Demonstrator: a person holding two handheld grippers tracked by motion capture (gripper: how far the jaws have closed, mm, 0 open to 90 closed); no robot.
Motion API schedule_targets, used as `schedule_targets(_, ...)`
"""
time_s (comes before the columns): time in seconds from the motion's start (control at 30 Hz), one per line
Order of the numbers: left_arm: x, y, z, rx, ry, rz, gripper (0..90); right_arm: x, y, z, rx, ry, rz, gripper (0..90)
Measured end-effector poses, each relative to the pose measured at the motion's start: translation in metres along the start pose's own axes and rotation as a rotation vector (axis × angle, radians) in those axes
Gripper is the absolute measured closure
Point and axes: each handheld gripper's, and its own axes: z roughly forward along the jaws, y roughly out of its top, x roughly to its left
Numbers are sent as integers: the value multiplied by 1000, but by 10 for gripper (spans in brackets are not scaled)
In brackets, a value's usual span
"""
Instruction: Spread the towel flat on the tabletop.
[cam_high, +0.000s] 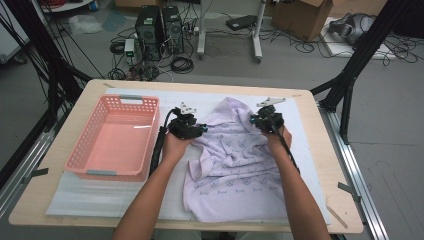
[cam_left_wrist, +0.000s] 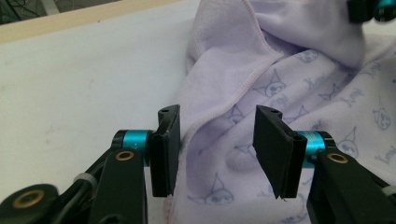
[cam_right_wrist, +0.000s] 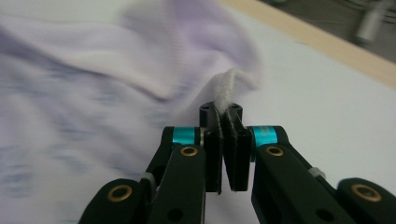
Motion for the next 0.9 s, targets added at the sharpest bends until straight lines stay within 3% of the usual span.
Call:
schedule_targets(0.03, 0, 3, 2, 3, -5, 11, 517, -9, -1, -2, 4, -30, 9, 870)
schedule_targets(0.1, -3, 7, 6, -9, -13, 23, 517, -36, -7, -13, -10, -156, 61, 873)
schedule_targets(0.17, -6, 8, 8, -43, -26, 39, 559, -59, -16, -22, -23, -232, 162, 872)
schedule_targets(0.23, -9, 6, 14, -46, -43, 49, 576, -72, -21, -27, -7, -307, 179, 840)
schedule_targets(0.3, -9, 4, 21, -16, -48, 62, 595, -83, -26, -31, -1, -308, 237, 595)
schedule_targets(0.37, -11, 3, 27, 6, -53, 72, 621, -83, -30, -37, -28, -285, 251, 577)
schedule_targets(0.43, -14, 7, 32, 19, -65, 88, 625, -80, -34, -42, -39, -266, 203, 577)
schedule_targets(0.53, -20, 18, 37, 13, -90, 115, 623, -75, -41, -52, -49, -216, 161, 579)
schedule_targets(0.63, -29, 29, 51, 37, -134, 136, 581, -70, -48, -63, -59, -177, 135, 584)
schedule_targets(0.8, -46, 35, 80, 108, -187, 175, 534, -59, -59, -79, -80, -155, 99, 597)
schedule_targets(0.9, -54, 38, 94, 126, -175, 187, 525, -57, -65, -90, -91, -149, 94, 598)
